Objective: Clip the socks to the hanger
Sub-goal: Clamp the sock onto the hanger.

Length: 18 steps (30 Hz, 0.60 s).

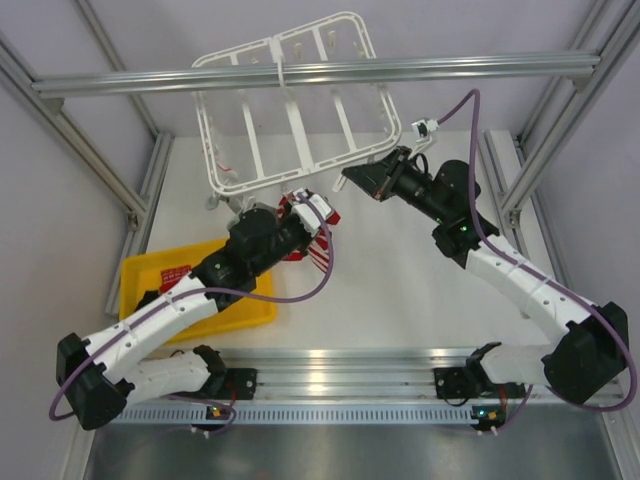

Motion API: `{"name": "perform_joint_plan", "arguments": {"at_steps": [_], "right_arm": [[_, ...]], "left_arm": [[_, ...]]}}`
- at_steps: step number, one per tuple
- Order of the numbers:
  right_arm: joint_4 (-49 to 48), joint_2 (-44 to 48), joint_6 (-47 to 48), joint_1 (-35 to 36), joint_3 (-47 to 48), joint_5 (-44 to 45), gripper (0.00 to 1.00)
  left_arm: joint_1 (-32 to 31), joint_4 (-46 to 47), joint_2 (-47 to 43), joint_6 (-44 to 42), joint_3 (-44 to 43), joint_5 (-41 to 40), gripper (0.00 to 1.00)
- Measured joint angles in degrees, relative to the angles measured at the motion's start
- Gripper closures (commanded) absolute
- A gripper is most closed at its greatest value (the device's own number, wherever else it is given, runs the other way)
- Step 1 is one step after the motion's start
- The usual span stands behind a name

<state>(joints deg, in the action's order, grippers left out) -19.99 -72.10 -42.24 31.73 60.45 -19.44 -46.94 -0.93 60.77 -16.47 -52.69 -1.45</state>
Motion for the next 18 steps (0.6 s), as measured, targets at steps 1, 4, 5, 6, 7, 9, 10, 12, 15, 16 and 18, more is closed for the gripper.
{"name": "perform_joint_plan", "arguments": {"at_steps": [1,4,5,6,7,9,10,12,15,16,18], "right_arm": [[0.02,0.00,0.02,0.00,0.00,0.00,1.00],[0.04,0.00,0.20,0.02,0.00,0.02,1.00],[0.04,0.00,0.22,0.04,-0.02,0.02,1.00],[0.07,0.00,0.22,0.04,-0.02,0.02,1.00],[0.04,0.00,0.24,0.04,-0.02,0.00,1.00],[0.00,0.00,0.24,0.15,-0.02,-0.02,1.00],[-0.02,0.00,0.26,0.17,-0.02,-0.04,1.00],[-0.07,0.00,0.46,0.37,-0.02,-0.09,1.00],[-0.07,0.00,0.70,0.44,-0.02,-0.11,1.00],[-0.07,0.00,0.72,0.48,-0.02,-0.11,1.00],[-0.07,0.00,0.81,0.50,-0.02,-0.11,1.00]], "left_arm": [[0.00,0.59,0.17,0.24,-0.07,-0.50,1.00],[0.00,1.79,0.76,0.72,-0.46,-1.55,1.00],[0.00,2.27,0.90,0.87,-0.48,-1.66,1.00],[0.00,2.71,1.01,1.07,-0.48,-1.66,1.00],[0.00,3.13,1.03,1.22,-0.48,-1.64,1.00],[0.00,3.72,1.31,1.55,-0.70,-1.64,1.00],[0.00,3.98,1.55,1.64,-0.94,-1.62,1.00],[0.00,4.02,2.03,1.86,-1.51,-1.62,1.00],[0.00,4.33,2.51,2.12,-2.16,-1.62,1.00],[0.00,4.33,2.58,2.27,-2.29,-1.62,1.00],[0.00,4.44,2.62,2.58,-2.64,-1.64,1.00]]}}
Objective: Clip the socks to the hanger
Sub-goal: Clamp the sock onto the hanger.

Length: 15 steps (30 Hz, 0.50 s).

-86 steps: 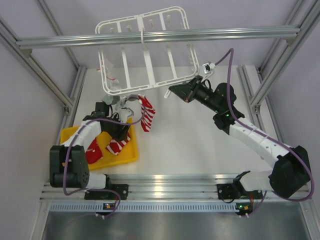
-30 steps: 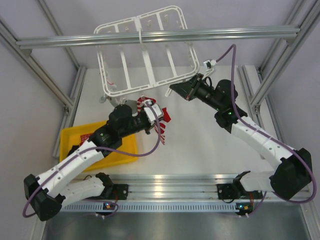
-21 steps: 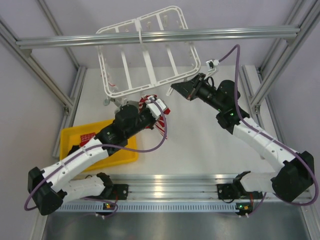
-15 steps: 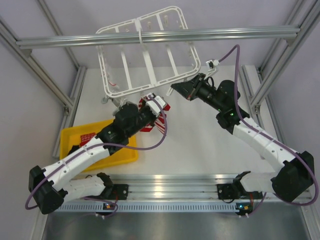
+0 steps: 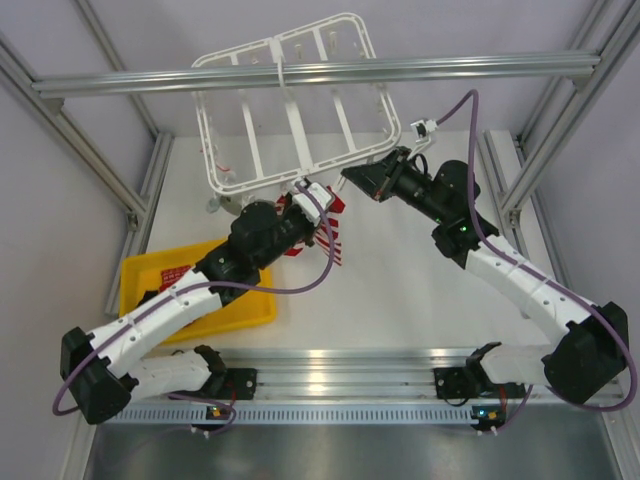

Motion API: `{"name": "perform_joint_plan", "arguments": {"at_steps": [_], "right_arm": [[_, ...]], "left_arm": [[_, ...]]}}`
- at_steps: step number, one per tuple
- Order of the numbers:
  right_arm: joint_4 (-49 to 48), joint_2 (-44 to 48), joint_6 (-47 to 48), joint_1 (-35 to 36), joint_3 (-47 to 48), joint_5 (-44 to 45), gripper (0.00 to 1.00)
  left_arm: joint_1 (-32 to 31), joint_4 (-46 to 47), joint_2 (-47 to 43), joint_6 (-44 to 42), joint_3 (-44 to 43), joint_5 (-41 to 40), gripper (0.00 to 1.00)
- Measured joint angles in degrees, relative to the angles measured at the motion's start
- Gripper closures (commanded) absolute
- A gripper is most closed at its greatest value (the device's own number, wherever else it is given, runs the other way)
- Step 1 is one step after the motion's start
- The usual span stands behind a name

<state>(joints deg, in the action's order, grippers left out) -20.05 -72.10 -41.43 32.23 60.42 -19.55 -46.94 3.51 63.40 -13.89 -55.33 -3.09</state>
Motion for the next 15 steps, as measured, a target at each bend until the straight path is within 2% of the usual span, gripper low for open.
{"name": "perform_joint_plan", "arguments": {"at_steps": [15], "right_arm": [[-0.13,-0.02,0.94,0.72,0.00,-0.24,1.00]], "left_arm": [[0.00,1.29,1.03,0.31,-2.34,0.02,1.00]]}}
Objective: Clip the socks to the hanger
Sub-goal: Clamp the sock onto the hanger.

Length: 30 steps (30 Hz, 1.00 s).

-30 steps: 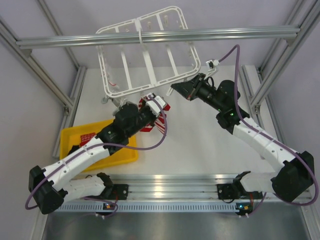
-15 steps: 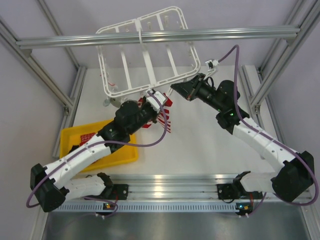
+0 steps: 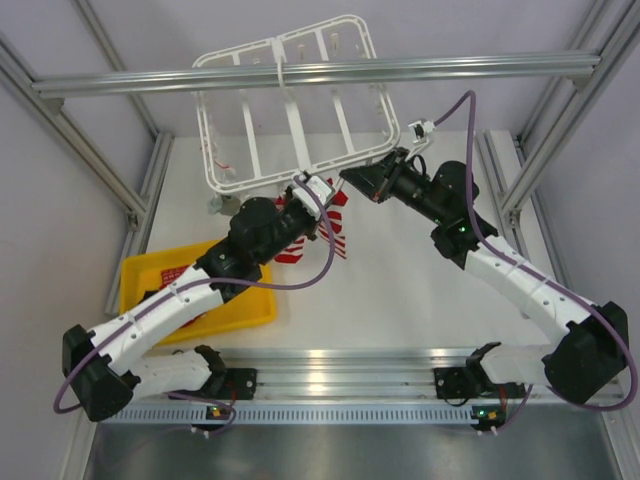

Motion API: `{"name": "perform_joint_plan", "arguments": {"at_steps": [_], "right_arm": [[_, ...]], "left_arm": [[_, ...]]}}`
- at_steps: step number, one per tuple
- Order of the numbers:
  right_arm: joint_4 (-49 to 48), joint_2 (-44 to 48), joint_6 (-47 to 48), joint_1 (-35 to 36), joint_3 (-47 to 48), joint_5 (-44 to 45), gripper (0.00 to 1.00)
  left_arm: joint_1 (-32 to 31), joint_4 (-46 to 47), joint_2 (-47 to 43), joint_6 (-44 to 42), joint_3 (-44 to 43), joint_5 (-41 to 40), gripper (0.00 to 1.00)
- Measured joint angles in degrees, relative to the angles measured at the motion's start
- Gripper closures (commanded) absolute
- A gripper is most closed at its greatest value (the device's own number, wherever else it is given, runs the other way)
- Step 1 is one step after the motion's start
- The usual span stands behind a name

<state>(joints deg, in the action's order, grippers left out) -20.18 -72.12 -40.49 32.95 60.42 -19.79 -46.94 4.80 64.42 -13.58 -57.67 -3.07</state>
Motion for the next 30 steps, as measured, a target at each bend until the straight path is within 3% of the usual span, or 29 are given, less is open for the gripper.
{"name": "perform_joint_plan", "arguments": {"at_steps": [9,13,17,29,30], "right_arm": [[-0.37,-0.09,0.02,0.02,0.00,-0.22,0.99],[-1.29,-0.44,-0.04,0.00,0.02,-0.20,0.78],[-1.90,-0.98,-0.22,0.00,0.17,-0.26,0.69],[-2.54,-3.13,-0.81,0.02,1.64,-2.21,0.53],[-2.54,-3.17,-0.92,0.02,1.64,-2.40,0.53]], "left_arm": [[0.00,0.83,1.14,-0.20,-0.92,-0.24,1.00],[0.00,0.81,1.64,-0.35,-1.46,-0.66,1.00],[0.00,0.79,1.77,-0.83,-1.51,-0.87,1.00],[0.00,3.28,2.75,-2.73,-3.34,-1.64,1.00],[0.00,3.45,2.84,-2.82,-3.43,-1.79,0.94]]}}
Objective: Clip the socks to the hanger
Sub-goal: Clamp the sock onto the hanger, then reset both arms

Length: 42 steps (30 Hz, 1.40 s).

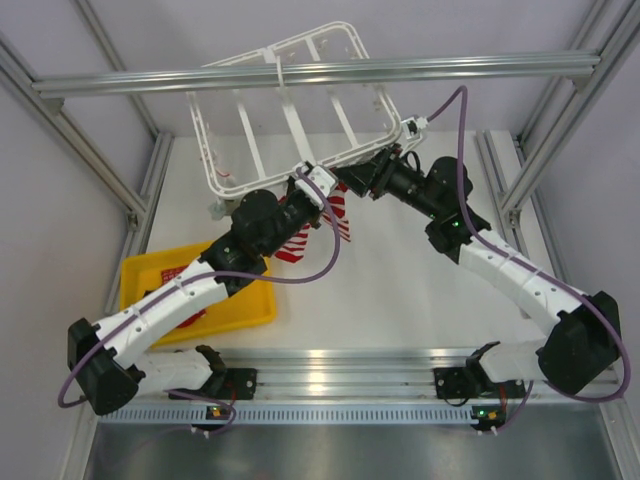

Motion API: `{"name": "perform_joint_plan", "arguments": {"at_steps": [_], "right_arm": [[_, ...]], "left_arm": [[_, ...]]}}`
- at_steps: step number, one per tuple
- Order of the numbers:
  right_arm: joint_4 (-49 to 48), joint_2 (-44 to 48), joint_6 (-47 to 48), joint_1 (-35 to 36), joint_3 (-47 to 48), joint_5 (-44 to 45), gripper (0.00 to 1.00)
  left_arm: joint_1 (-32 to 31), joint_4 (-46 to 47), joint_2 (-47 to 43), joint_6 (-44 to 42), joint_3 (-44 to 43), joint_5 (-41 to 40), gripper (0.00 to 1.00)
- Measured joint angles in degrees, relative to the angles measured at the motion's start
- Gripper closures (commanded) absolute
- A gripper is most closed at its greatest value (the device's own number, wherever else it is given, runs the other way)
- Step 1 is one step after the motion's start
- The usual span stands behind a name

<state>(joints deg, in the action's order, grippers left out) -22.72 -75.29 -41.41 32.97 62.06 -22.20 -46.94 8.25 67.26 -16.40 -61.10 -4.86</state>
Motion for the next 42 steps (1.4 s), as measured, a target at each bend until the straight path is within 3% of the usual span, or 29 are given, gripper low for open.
{"name": "perform_joint_plan", "arguments": {"at_steps": [2,3,7,12,15,24,28,30,31,33,38,42], "right_arm": [[0.02,0.00,-0.24,0.00,0.00,-0.20,0.53],[0.02,0.00,-0.26,0.00,0.00,-0.31,0.53],[0.04,0.00,-0.24,0.00,0.00,-0.63,0.51],[0.55,0.13,0.46,0.00,0.00,-0.66,0.49],[1.90,0.92,1.38,0.00,-0.09,-0.35,0.47],[6.43,10.73,5.35,-0.11,-4.85,2.25,0.40],[10.86,15.52,8.41,-0.11,-6.69,3.52,0.26],[13.33,17.66,10.43,-0.11,-7.06,4.07,0.17],[14.64,18.75,11.61,-0.13,-7.23,4.33,0.08],[17.73,21.31,14.53,-0.13,-7.74,4.92,0.02],[24.22,28.41,21.53,-0.55,-11.89,6.73,0.00],[28.94,33.99,25.75,-2.56,-16.28,7.69,0.00]], "left_arm": [[0.00,0.52,0.13,-0.13,-0.11,-0.17,0.85],[0.00,0.68,0.15,-0.22,-0.15,-0.15,0.75],[0.00,0.55,0.15,-0.02,-0.35,-0.07,0.56],[0.00,-3.34,-0.39,1.36,-0.63,0.48,0.45],[0.22,-8.22,-1.75,2.91,-0.63,1.25,0.33],[5.79,-22.95,-8.48,9.84,-0.66,8.83,0.20],[9.29,-29.97,-11.67,11.39,-1.27,14.25,0.02],[9.97,-35.63,-11.37,11.56,-3.34,16.26,0.02],[10.36,-38.45,-10.78,11.45,-4.59,17.25,0.02],[11.87,-44.13,-9.42,10.82,-7.08,19.19,0.02],[15.82,-54.23,-8.44,9.64,-8.76,19.54,0.02],[18.25,-56.54,-12.17,9.55,-6.91,14.03,0.02]]}}
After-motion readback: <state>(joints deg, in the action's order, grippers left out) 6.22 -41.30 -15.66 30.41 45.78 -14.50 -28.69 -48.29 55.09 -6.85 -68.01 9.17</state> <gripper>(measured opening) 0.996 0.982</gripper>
